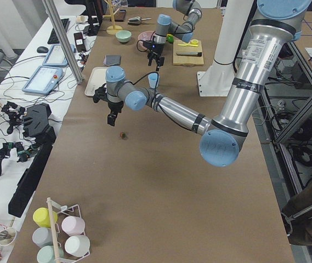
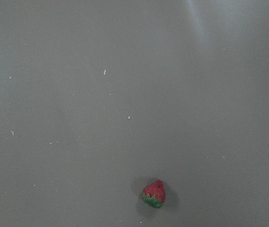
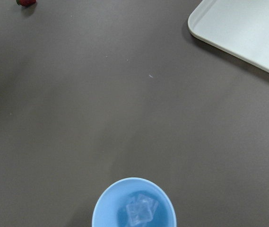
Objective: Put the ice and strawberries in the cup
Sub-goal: 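Open the right gripper to drop the ice cube into the cup, then withdraw the right arm toward the green bowl while the left gripper grasps the strawberry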
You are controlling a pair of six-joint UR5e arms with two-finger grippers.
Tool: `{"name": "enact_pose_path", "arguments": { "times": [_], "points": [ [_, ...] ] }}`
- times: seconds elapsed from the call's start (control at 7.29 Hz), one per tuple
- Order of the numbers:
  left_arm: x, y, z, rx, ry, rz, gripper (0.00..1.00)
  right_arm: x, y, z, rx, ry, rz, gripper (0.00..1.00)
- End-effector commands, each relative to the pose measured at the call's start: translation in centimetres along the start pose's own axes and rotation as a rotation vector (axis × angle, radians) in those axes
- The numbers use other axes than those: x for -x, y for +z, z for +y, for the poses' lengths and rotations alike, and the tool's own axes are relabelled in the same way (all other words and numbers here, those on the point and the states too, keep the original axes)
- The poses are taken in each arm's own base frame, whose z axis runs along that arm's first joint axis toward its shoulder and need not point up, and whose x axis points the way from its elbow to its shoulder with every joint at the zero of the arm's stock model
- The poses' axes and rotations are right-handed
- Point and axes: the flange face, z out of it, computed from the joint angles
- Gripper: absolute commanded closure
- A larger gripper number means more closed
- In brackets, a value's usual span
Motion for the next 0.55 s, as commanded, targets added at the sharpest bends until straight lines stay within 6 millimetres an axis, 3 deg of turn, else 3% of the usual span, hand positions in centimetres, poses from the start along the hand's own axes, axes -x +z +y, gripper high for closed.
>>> {"name": "enact_pose_path", "arguments": {
  "times": [0.0, 0.14, 0.41],
  "points": [
    [-1.3, 0.1, -0.5, -0.002, 0.029, 0.010, 0.02, -6.0, -4.6, -0.5, 0.018, 0.042, -0.036, 0.00],
    [-2.5, 0.8, -0.4, 0.006, 0.050, 0.018, 0.02, -8.9, -6.0, -0.8, 0.029, 0.032, -0.046, 0.00],
    [-5.4, 2.0, -1.6, 0.020, 0.084, 0.034, 0.03, -15.6, -10.6, -0.7, 0.027, 0.041, -0.046, 0.00]
  ]
}}
